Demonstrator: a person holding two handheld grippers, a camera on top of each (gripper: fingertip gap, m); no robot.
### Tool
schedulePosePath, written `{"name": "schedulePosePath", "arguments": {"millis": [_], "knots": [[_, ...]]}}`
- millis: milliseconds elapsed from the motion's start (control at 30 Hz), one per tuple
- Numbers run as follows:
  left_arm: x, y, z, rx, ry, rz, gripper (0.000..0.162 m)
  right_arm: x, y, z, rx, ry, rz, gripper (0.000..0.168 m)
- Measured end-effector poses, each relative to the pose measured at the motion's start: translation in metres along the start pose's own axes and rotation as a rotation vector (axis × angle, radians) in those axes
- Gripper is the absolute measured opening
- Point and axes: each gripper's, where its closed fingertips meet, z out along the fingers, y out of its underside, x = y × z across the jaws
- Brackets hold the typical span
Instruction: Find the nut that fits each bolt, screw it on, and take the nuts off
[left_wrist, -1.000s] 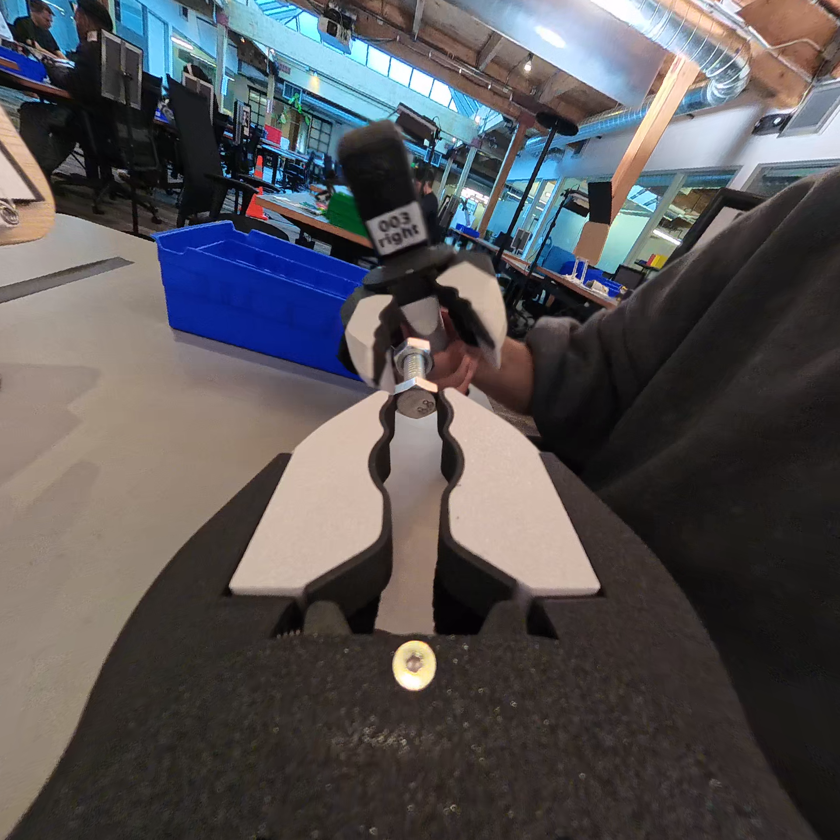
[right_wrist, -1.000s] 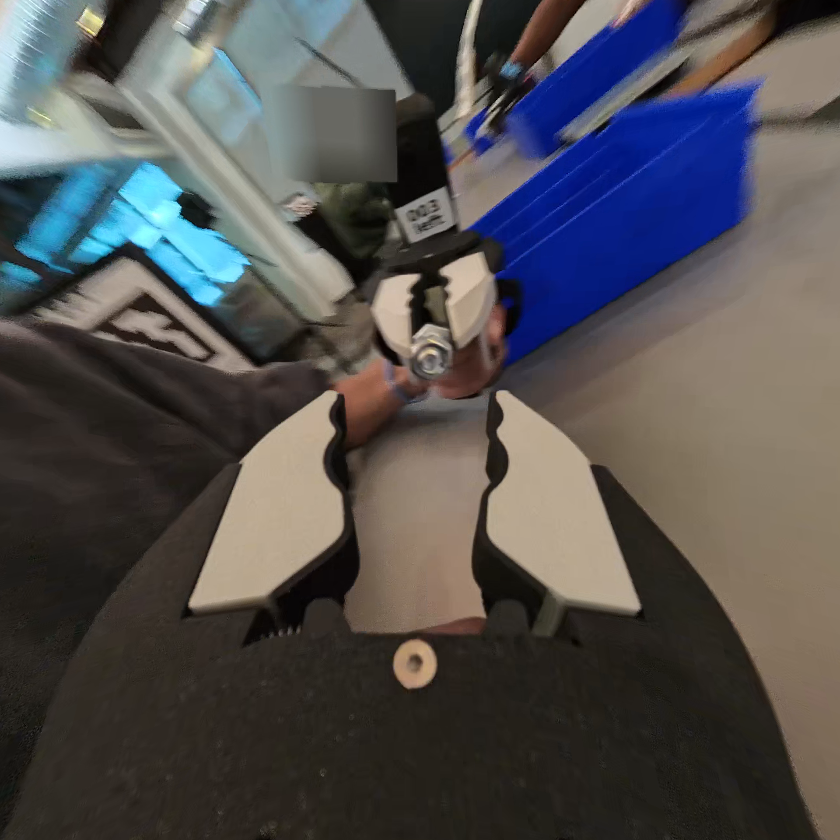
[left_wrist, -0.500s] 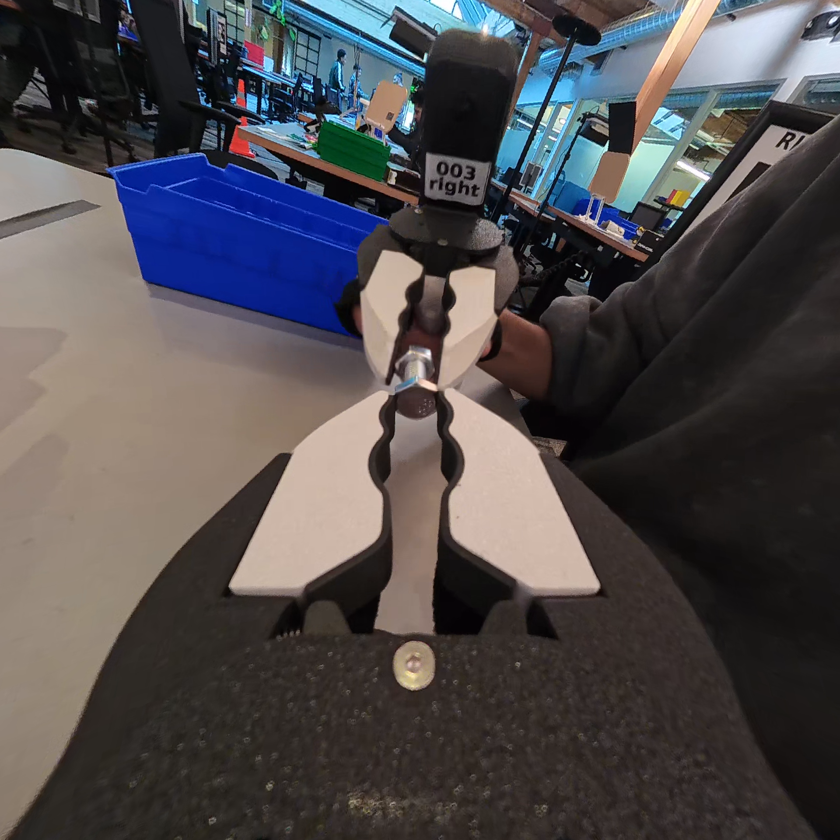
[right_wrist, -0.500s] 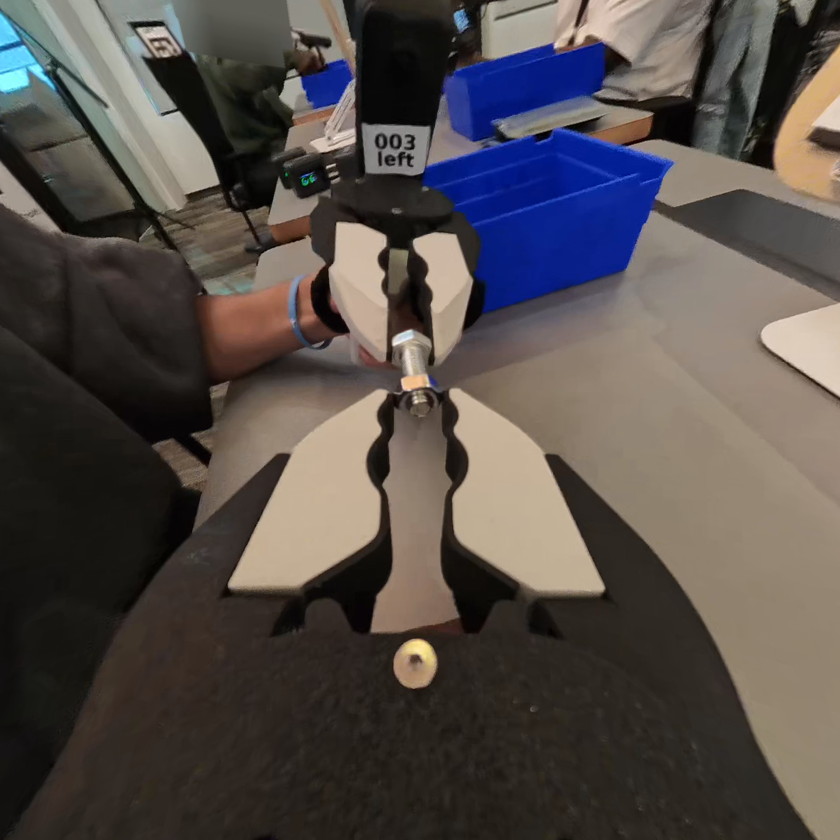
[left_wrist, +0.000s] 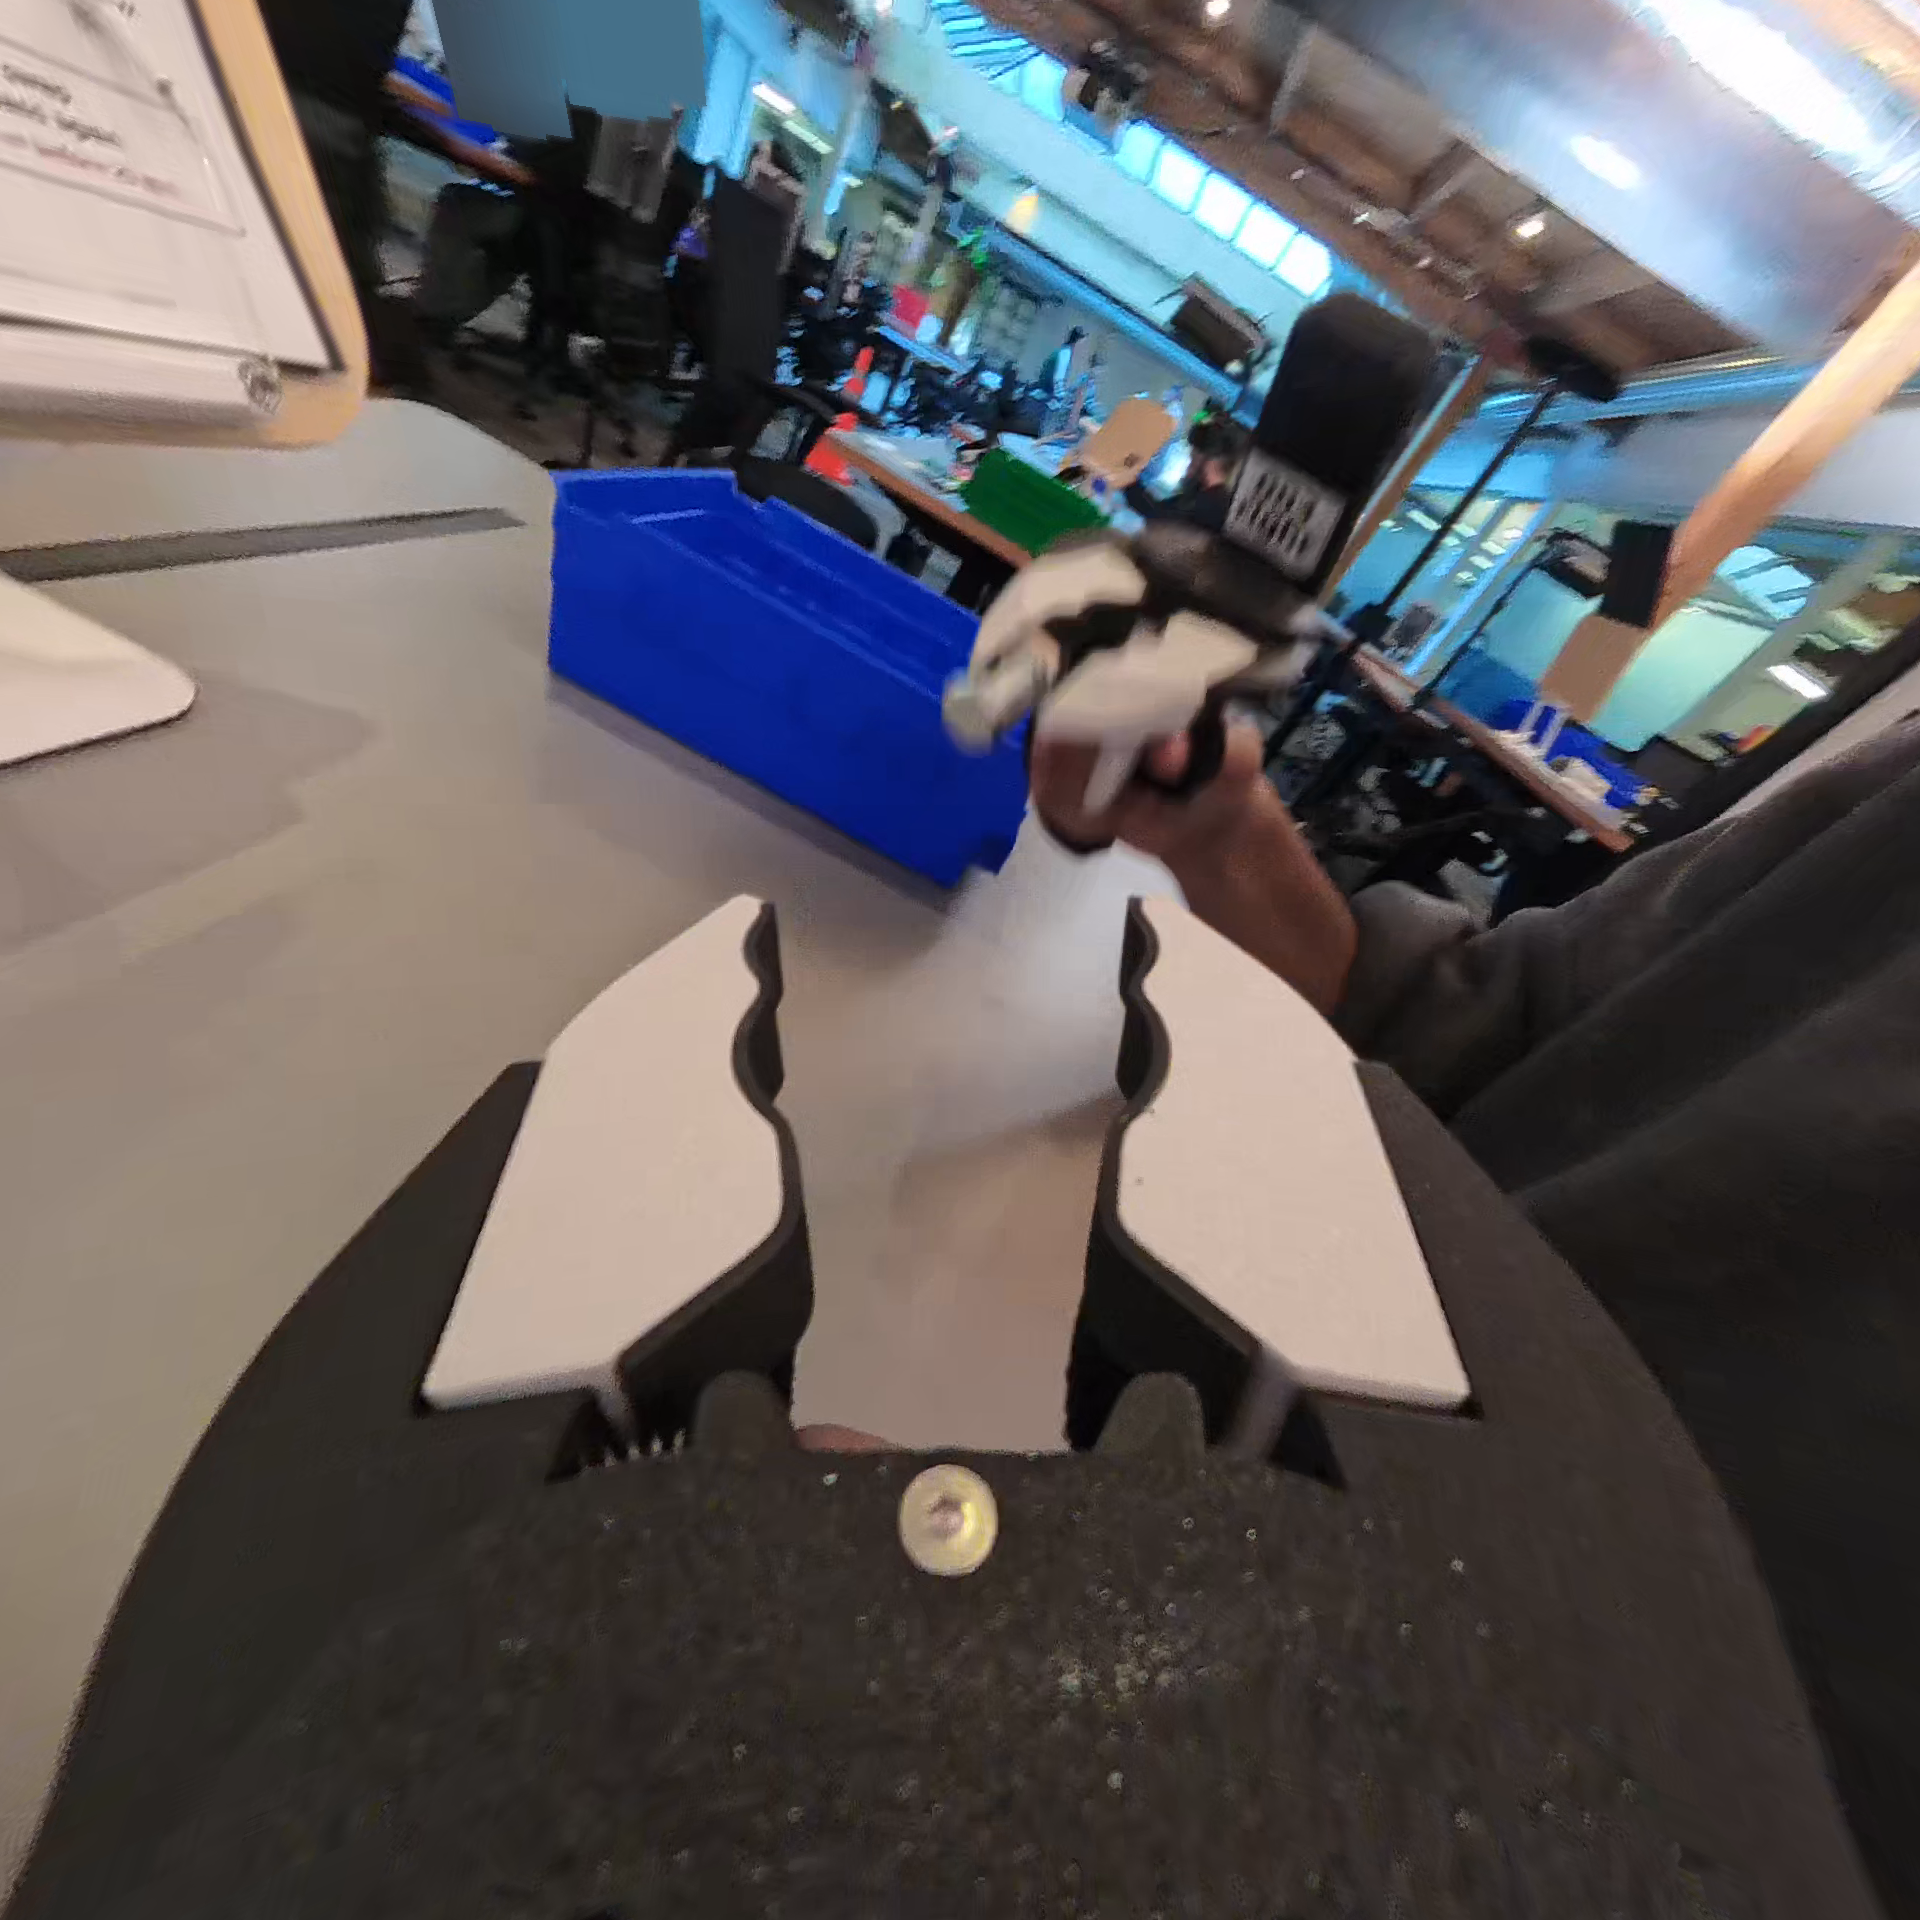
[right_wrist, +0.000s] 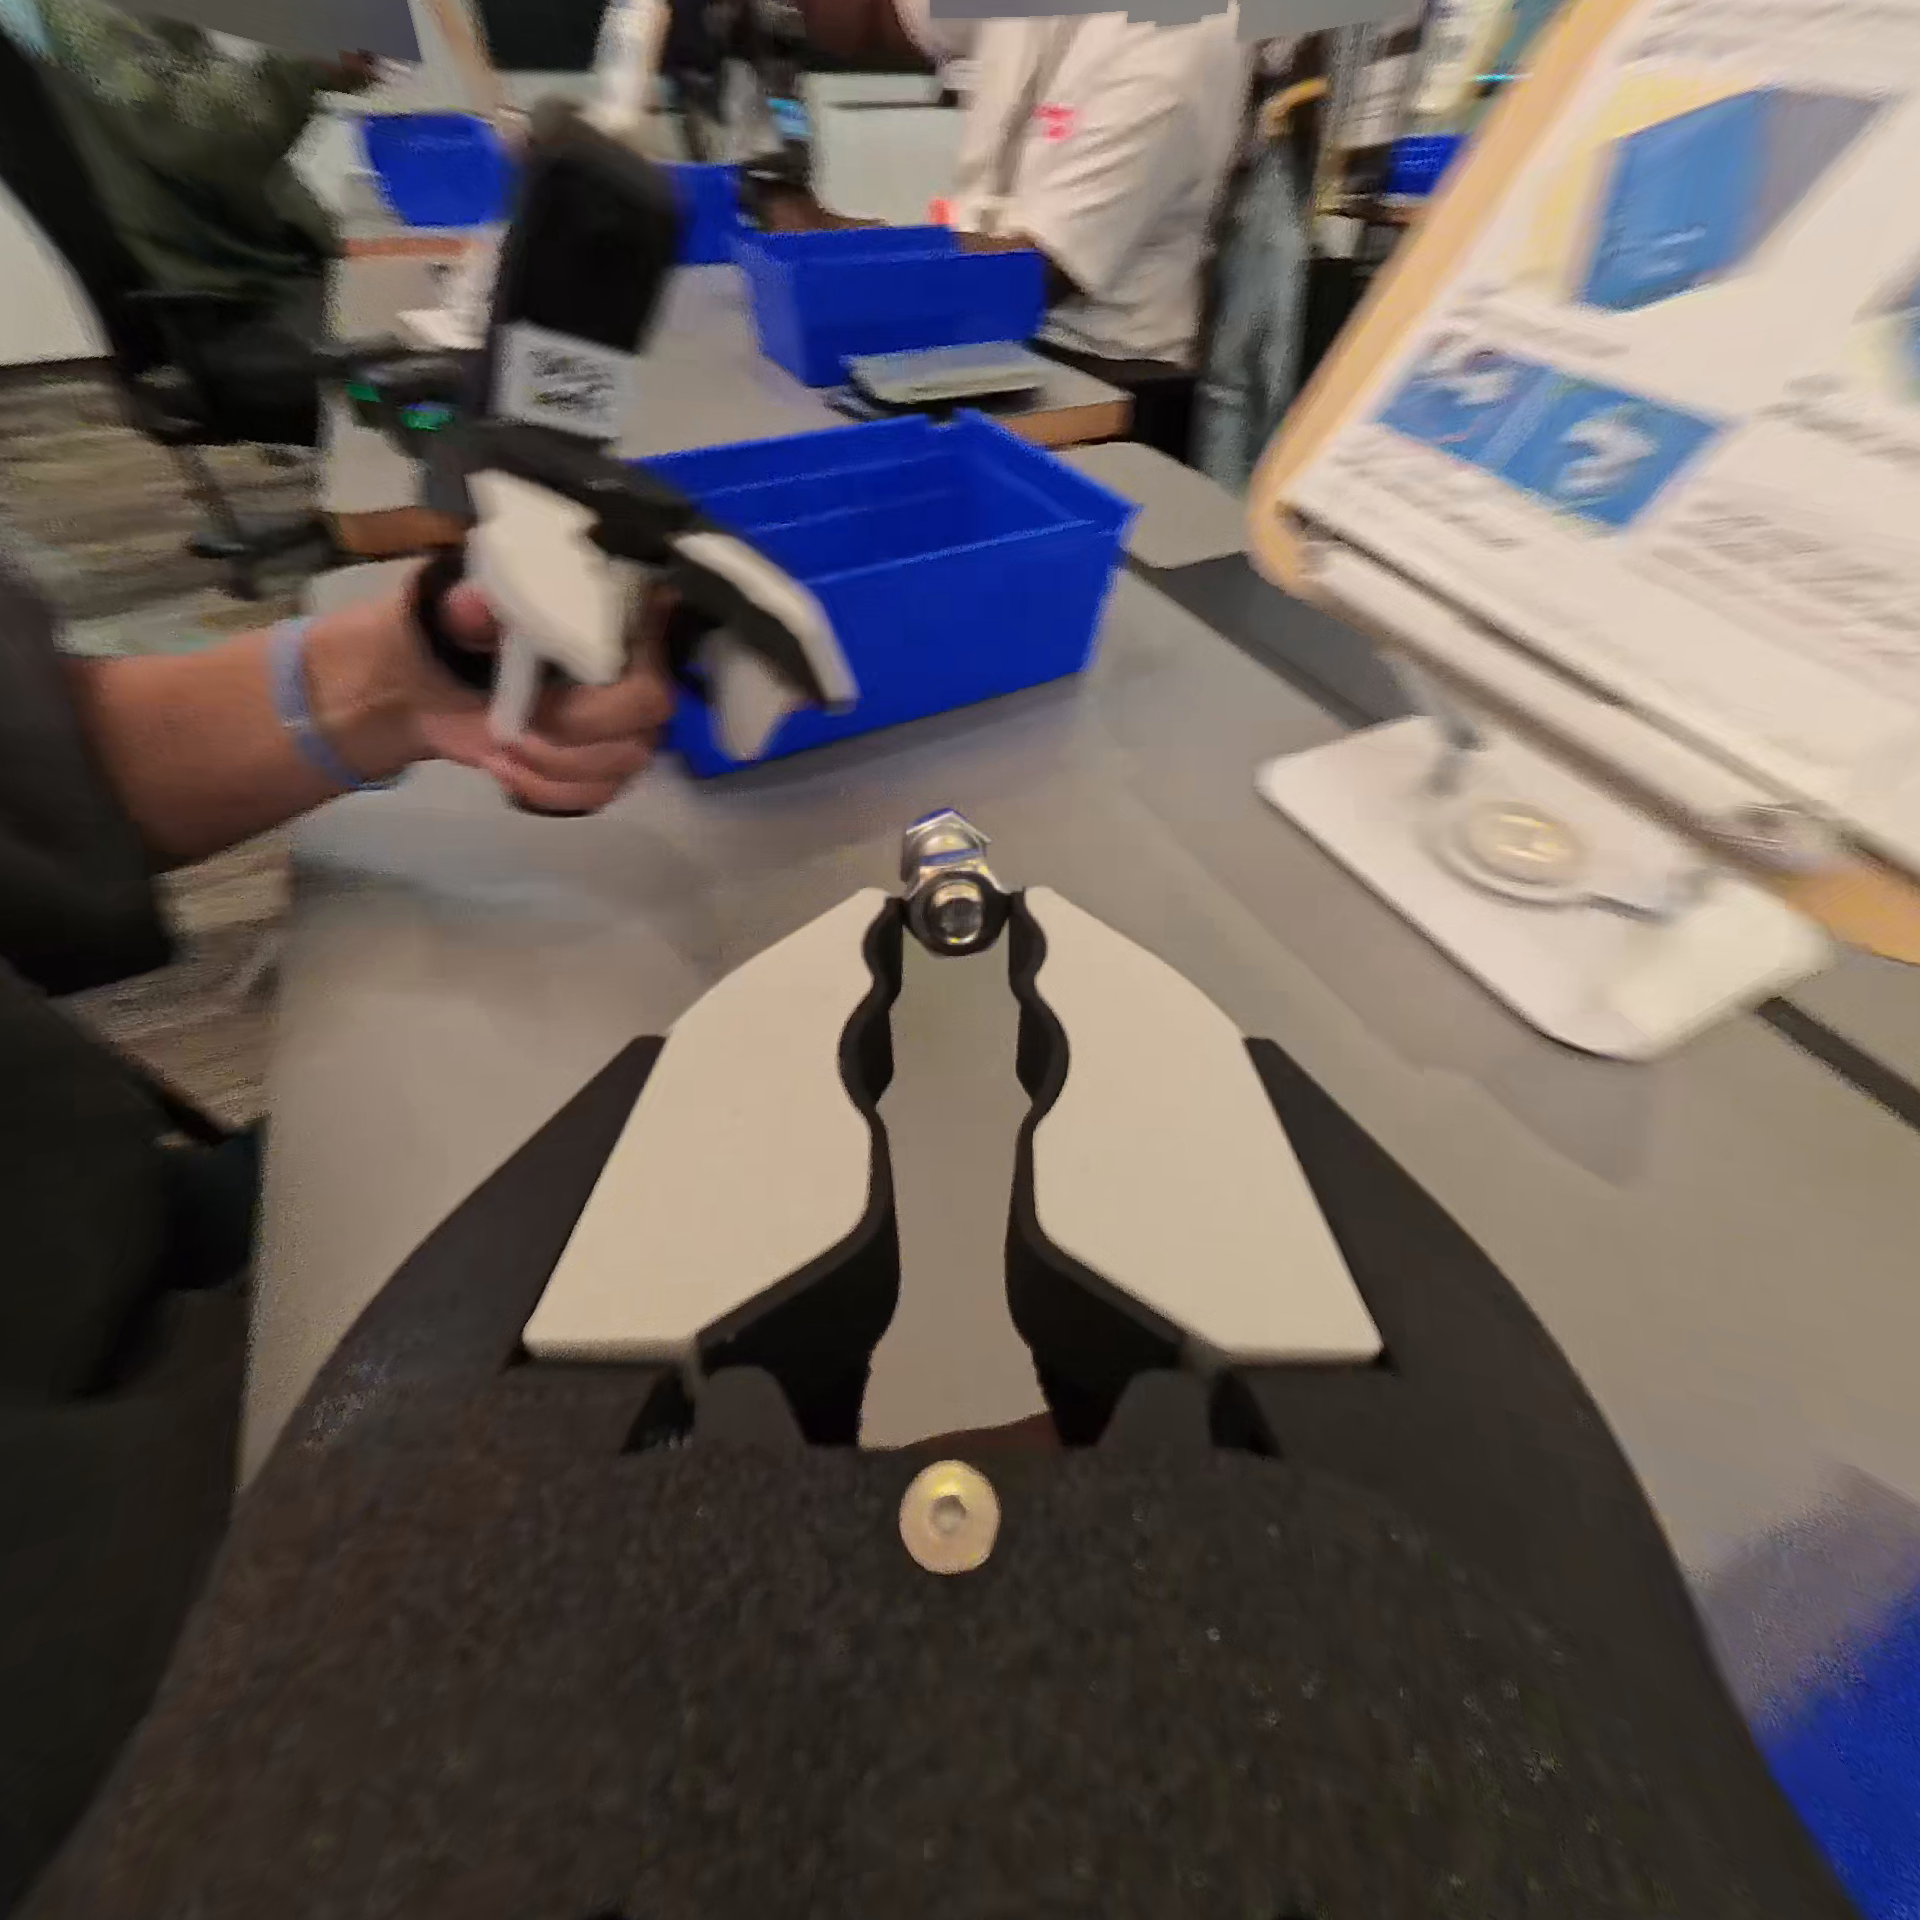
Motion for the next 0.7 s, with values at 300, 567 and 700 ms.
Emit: {"name": "schedulePosePath", "arguments": {"millis": [300, 567, 700], "knots": [[0.021, 0.072, -0.008, -0.113, -0.138, 0.03, 0.053, 0.191, 0.103, -0.194, -0.512, 0.722, 0.205, 0.02], [0.027, 0.059, -0.009, -0.033, -0.076, -0.042, 0.052, 0.232, 0.193, -0.179, -0.575, 0.692, 0.49, 0.02], [0.032, 0.048, -0.012, 0.007, -0.061, -0.045, 0.051, 0.246, 0.209, -0.167, -0.617, 0.716, 0.508, 0.02]]}}
